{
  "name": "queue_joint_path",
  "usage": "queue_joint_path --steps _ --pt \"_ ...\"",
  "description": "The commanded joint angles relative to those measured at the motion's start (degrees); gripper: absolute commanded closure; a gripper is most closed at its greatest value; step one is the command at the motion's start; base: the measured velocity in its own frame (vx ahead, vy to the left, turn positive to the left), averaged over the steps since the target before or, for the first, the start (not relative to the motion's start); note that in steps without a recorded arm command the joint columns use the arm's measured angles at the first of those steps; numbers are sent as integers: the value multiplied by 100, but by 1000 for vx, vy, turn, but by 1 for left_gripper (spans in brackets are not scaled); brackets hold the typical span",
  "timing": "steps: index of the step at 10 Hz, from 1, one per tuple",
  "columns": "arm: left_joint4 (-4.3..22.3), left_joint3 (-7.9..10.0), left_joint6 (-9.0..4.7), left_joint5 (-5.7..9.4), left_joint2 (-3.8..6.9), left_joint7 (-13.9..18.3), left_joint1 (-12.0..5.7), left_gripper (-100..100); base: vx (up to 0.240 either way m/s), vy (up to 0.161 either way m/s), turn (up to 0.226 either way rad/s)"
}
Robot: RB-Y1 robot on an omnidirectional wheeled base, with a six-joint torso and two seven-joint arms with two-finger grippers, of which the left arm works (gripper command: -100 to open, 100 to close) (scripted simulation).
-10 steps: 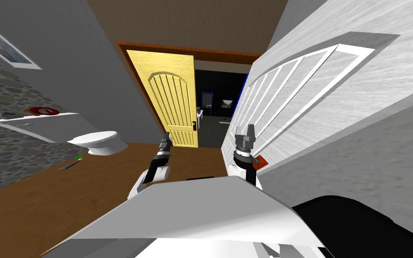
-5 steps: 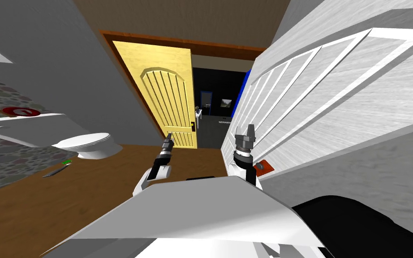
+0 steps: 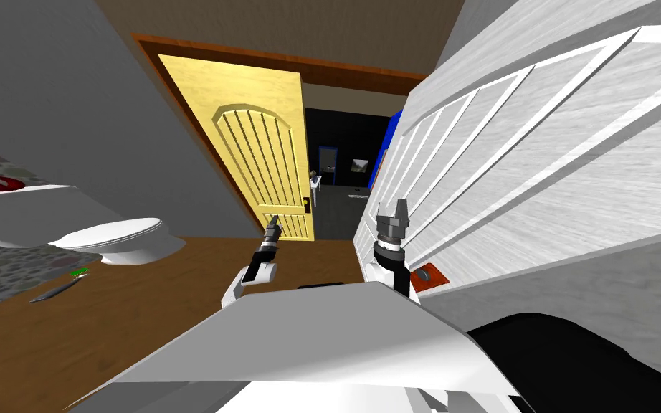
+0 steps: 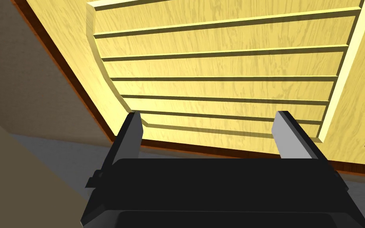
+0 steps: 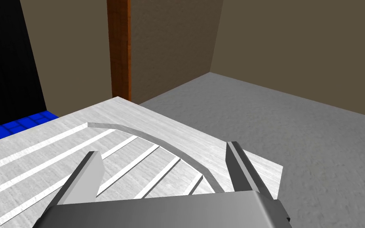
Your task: Pull the door open
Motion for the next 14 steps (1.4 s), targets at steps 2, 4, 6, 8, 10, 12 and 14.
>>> queue_joint_path --steps 2,4,6,8,10,12,14 --pt "269 -22 29 46 28 62 -105 -100 104 1 -40" --pt "480 -33 43 78 45 102 -200 -100 105 -12 -41" --pt "794 -48 65 126 70 163 -341 -100 119 2 -56" --pt "991 -58 78 156 84 201 -430 -100 117 21 -44" --pt "1189 -68 91 186 97 239 -519 -100 100 -3 -33" --pt "1373 -78 104 214 109 274 -602 -100 104 6 -42" --pt "1720 -95 127 268 130 341 -758 -100 169 8 -63"
